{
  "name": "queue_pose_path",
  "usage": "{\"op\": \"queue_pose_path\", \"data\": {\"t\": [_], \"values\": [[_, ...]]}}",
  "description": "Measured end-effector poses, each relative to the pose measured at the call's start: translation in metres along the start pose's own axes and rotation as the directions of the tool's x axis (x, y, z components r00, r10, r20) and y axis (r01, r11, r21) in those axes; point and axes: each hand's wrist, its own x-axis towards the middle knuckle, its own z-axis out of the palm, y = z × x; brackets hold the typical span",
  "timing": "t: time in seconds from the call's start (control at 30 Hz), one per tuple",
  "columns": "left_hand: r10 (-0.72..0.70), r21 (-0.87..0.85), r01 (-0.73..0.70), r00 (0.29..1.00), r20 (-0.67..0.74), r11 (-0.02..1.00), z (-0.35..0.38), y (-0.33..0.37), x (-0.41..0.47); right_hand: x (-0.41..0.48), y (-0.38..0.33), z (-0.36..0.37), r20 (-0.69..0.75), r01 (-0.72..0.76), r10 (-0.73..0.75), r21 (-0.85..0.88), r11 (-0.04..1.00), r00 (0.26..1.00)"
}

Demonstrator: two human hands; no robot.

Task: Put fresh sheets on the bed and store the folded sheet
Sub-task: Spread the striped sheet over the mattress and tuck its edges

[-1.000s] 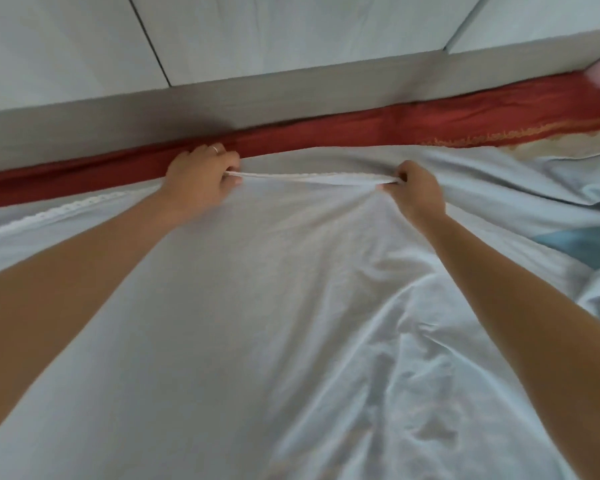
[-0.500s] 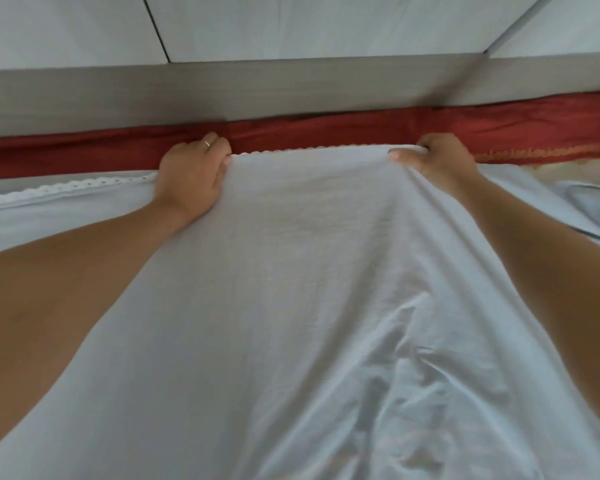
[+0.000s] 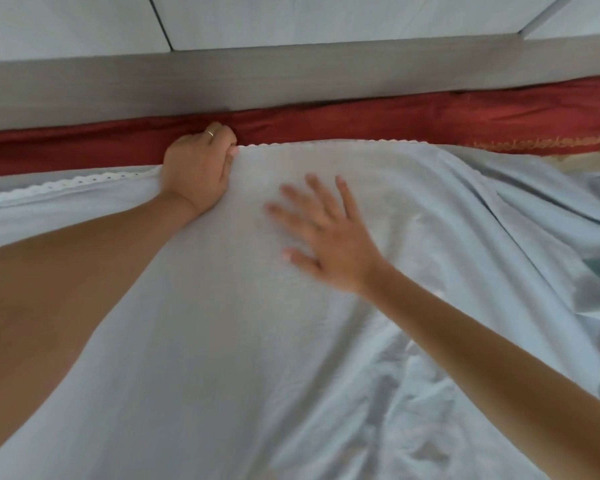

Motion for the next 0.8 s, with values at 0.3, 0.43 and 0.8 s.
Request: {"op": "queue_pose_path", "data": {"t": [0.3,0.43,0.8], "values": [[-0.032,-0.014,0.034,0.994,0.101,0.999,-0.008,0.004,0.003,0.043,0.093,-0.026,0.195,-0.83,0.846,-0.181,0.528,0.496],[-0.327,0.048,0.325,0.922,0.207,0.945,-0.03,0.04,0.007,0.001,-0.061,-0.029,0.072,-0.541,0.543,-0.045,0.84,0.837],[-0.412,0.196,0.442,0.471,0.78,0.876,-0.025,0.151,-0.06,-0.241,0.068,-0.02,0.371,-0.668,0.717,-0.275,0.692,0.59]]}}
